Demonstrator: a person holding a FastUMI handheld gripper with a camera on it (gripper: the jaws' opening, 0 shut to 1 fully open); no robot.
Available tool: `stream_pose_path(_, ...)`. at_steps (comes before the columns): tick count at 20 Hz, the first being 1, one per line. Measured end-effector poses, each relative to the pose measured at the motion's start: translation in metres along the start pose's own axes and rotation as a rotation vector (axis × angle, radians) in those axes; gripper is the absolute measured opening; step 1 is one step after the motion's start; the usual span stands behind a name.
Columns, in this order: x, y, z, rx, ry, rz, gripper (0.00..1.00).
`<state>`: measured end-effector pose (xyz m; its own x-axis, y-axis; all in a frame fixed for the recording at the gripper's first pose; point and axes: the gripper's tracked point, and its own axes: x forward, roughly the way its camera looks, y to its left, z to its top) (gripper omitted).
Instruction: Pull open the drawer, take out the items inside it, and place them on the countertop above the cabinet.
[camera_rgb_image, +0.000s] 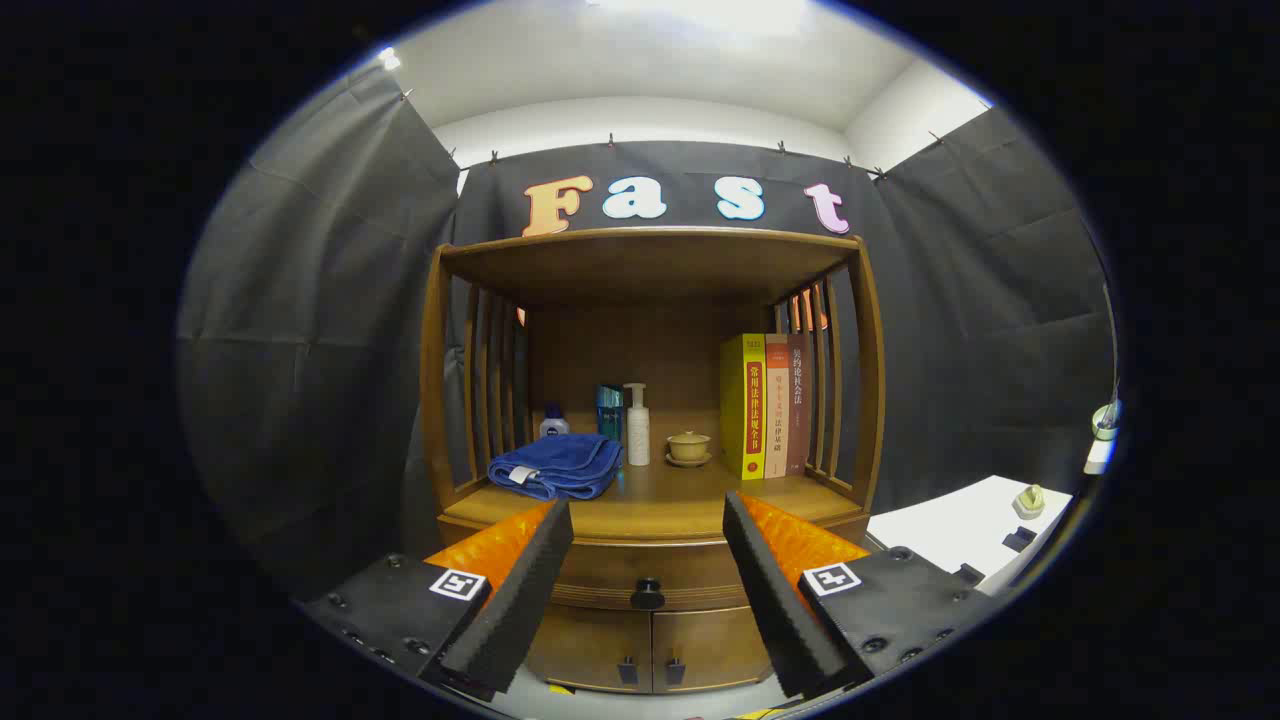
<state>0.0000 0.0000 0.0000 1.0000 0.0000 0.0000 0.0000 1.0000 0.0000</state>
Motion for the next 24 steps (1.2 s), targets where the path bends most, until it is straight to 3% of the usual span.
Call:
stream_pose_path(17, 0.006, -0.001, -0.011, 0.014, 0.017, -0.011, 0.99)
stream_pose_path(24, 0.03, 0.001, -0.086, 0.037, 0.163, -0.003, 1.0)
